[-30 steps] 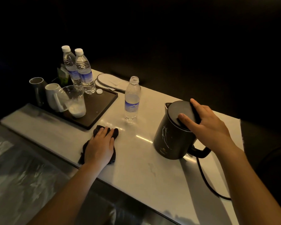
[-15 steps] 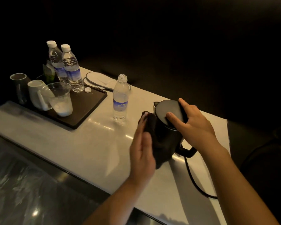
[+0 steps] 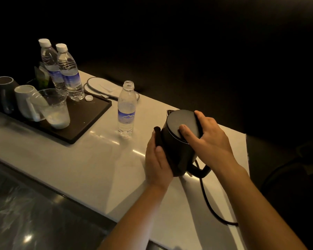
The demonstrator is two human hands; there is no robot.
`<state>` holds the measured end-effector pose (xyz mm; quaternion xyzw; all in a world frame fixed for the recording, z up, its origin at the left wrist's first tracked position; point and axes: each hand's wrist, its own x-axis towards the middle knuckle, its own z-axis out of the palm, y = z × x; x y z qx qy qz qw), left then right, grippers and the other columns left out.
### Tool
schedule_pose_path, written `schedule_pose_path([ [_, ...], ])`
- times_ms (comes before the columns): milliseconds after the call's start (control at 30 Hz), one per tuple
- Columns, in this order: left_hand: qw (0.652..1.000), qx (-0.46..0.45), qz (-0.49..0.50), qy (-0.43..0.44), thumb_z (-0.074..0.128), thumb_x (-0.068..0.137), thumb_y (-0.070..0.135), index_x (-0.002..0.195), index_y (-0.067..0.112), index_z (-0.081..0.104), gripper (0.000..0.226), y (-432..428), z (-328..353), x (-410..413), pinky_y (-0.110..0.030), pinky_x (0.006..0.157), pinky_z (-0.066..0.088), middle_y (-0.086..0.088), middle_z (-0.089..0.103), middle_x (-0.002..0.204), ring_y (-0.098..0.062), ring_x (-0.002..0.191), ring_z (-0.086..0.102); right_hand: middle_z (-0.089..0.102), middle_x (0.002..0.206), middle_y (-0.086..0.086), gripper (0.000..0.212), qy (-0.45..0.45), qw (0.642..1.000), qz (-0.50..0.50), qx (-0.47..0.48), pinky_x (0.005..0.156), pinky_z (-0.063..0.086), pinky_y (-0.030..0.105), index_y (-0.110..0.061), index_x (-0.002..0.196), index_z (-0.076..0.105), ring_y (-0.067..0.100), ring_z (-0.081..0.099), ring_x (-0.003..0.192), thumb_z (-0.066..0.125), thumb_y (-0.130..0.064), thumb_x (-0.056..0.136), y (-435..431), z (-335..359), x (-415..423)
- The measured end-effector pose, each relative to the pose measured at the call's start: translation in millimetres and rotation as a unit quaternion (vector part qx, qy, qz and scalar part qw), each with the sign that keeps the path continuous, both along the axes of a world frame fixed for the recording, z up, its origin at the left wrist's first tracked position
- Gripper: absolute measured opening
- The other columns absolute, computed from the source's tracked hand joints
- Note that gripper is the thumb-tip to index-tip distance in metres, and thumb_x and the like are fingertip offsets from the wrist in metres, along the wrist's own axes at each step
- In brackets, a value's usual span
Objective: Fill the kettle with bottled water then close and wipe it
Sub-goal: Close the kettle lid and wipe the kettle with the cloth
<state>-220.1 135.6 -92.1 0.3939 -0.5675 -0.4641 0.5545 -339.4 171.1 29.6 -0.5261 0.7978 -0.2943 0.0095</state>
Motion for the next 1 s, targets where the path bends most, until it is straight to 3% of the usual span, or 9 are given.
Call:
schedule_pose_path([
  [100,0.983,0.178,-0.006,0.041,0.028,0.107,0.036,0.139,0.024,0.057,0.044,-16.7,1.2,0.5,-0.011,0.088,0.051,-0.003,0.066,0.131,-0.016,0.122,0.060,0.051,0.138,-0.006,0.094,-0.005,1.000,0.001,0.000,0.076,0.047,0.024,-0.034,0.151,0.033,0.012,0.050,0.109,0.034,-0.090,0.075,0.5,0.6,0.9],
  [167,0.958,0.265,-0.013,0.108,0.034,0.103,0.043,0.134,0.022,0.061,0.046,-15.4,17.9,-4.0,-0.032,0.099,0.053,-0.007,0.067,0.127,-0.024,0.119,0.062,0.052,0.136,-0.006,0.093,-0.003,1.000,0.000,-0.002,0.075,0.045,0.024,-0.034,0.151,0.033,0.009,0.047,0.105,0.034,-0.089,0.076,0.9,1.8,0.9],
  [233,0.968,0.224,0.012,0.114,0.034,0.097,0.058,0.143,0.031,0.051,0.056,3.2,40.3,-10.9,-0.045,0.111,0.044,-0.004,0.060,0.139,-0.019,0.128,0.056,0.052,0.135,-0.007,0.091,-0.002,1.000,0.002,0.001,0.077,0.046,0.026,-0.034,0.151,0.033,0.009,0.047,0.105,0.036,-0.087,0.078,1.4,3.5,0.2],
  [367,0.993,-0.010,0.105,-0.044,0.022,0.105,0.057,0.158,0.038,0.016,0.057,44.0,62.5,-27.3,-0.033,0.123,0.018,0.002,0.029,0.165,-0.008,0.151,0.023,0.052,0.135,-0.008,0.087,0.002,1.000,0.026,0.000,0.078,0.044,0.024,-0.035,0.150,0.033,0.005,0.045,0.104,0.039,-0.085,0.080,4.0,6.0,-2.5],
  [467,0.995,-0.038,0.089,-0.015,0.025,0.106,0.049,0.158,0.026,0.025,0.056,31.3,60.0,-23.1,-0.044,0.118,0.033,-0.006,0.039,0.160,-0.018,0.147,0.035,0.051,0.130,-0.013,0.086,-0.010,0.999,0.045,-0.001,0.078,0.045,0.020,-0.037,0.150,0.033,0.005,0.047,0.105,0.042,-0.086,0.080,4.0,6.6,-6.0],
  [567,0.998,0.021,0.018,0.050,0.031,0.107,0.039,0.147,0.029,0.041,0.043,6.0,43.3,-6.0,-0.031,0.110,0.043,0.000,0.053,0.147,-0.024,0.136,0.050,0.044,0.121,-0.023,0.088,-0.021,0.998,0.054,-0.006,0.073,0.040,0.012,-0.039,0.149,0.033,0.004,0.047,0.104,0.041,-0.090,0.077,2.7,6.6,-9.1],
  [633,0.994,0.086,-0.067,0.007,0.035,0.106,0.037,0.146,0.026,0.037,0.041,-11.3,27.7,4.4,-0.007,0.109,0.024,0.008,0.040,0.150,-0.029,0.146,0.036,0.041,0.121,-0.025,0.089,-0.026,0.998,0.060,-0.006,0.069,0.039,0.010,-0.040,0.149,0.033,0.004,0.047,0.104,0.042,-0.090,0.077,1.5,5.9,-10.8],
  [800,0.957,0.237,-0.151,0.073,0.035,0.108,0.033,0.126,0.007,0.064,0.043,-48.7,32.0,17.6,-0.056,0.112,0.039,-0.024,0.064,0.127,-0.039,0.124,0.057,0.041,0.123,-0.025,0.089,-0.032,0.996,0.085,0.009,0.066,0.039,0.009,-0.042,0.150,0.033,0.005,0.047,0.104,0.043,-0.091,0.076,1.7,10.0,-14.6],
  [1000,0.980,0.154,-0.066,0.107,0.034,0.097,0.058,0.132,0.033,0.057,0.049,8.8,69.3,14.7,-0.035,0.100,0.052,0.006,0.065,0.126,-0.008,0.116,0.061,0.045,0.129,-0.022,0.089,-0.054,0.990,0.121,0.042,0.085,0.050,0.024,-0.041,0.151,0.035,0.009,0.049,0.113,0.048,-0.087,0.076,9.7,22.7,-10.6],
])
